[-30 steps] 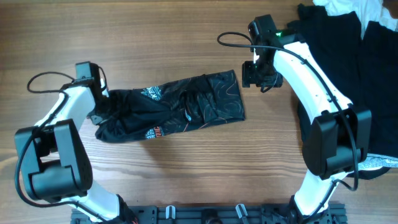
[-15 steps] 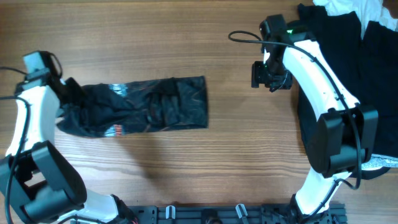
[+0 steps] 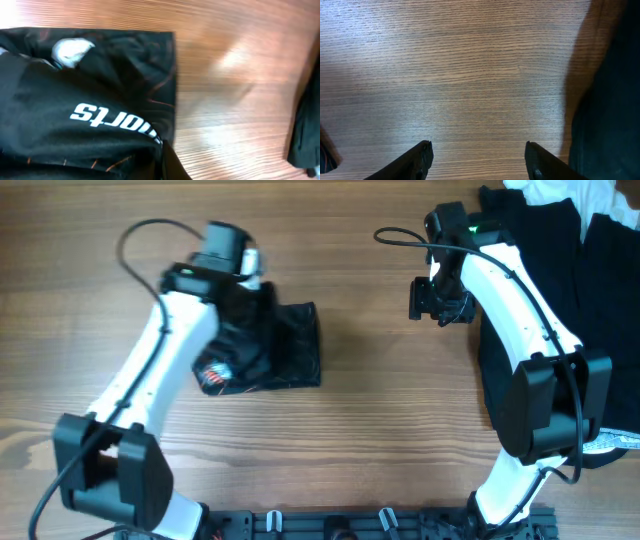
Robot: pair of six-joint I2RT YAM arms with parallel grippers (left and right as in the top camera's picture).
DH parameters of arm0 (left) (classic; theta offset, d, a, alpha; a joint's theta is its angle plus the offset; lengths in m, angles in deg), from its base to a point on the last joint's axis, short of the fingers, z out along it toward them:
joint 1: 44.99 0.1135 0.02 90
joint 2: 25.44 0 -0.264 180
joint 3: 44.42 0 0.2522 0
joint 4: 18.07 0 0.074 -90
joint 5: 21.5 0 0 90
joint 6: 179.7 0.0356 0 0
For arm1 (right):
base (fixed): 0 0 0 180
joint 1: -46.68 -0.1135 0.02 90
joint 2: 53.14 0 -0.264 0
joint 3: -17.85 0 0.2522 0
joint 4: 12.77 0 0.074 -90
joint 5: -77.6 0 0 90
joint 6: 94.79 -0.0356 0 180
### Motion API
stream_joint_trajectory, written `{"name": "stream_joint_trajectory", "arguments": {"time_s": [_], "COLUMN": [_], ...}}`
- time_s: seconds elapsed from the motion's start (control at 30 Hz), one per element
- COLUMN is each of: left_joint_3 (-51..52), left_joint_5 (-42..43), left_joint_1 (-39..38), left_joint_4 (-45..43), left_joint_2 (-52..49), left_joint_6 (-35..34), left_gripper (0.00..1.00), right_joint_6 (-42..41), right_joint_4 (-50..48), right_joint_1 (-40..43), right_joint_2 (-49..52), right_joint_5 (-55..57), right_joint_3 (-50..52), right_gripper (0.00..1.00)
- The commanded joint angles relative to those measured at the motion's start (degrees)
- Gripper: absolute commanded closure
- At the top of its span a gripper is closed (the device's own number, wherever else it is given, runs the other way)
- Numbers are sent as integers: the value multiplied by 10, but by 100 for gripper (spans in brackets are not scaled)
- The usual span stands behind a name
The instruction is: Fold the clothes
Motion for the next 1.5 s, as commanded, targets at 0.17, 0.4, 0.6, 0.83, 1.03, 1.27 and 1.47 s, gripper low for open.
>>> {"name": "stream_joint_trajectory", "arguments": {"time_s": [0.17, 0.4, 0.6, 0.83, 1.03, 1.27, 1.47], "left_joint_3": [-17, -34, -31, -31, -31, -31, -31], "left_joint_5": [-13, -32, -24, -24, -24, -24, -24], "left_joint_1": [-110, 94, 235, 273, 273, 273, 264], "left_joint_4": [-66, 6, 45, 47, 51, 70, 88], "left_joint_2": [-38, 37, -4, -26, -26, -26, -26], "left_joint_6": [-43, -50, -52, -52, -52, -50, -42], "left_gripper": [48, 45, 36, 30, 30, 31, 31], "right_joint_6": [30, 182, 174, 115, 86, -259, -242], "right_joint_4": [2, -57, -172, -289, -317, -77, -26], "right_joint_1": [1, -32, -161, -250, -253, -206, -188], "right_joint_2": [-14, -14, -1, 77, 122, 118, 118], "right_joint_5": [5, -291, -290, -259, -235, -39, -37], "right_joint_3": [-2, -2, -2, -2, -2, 2, 5], "right_gripper": [35, 33, 25, 25, 63, 96, 72]}}
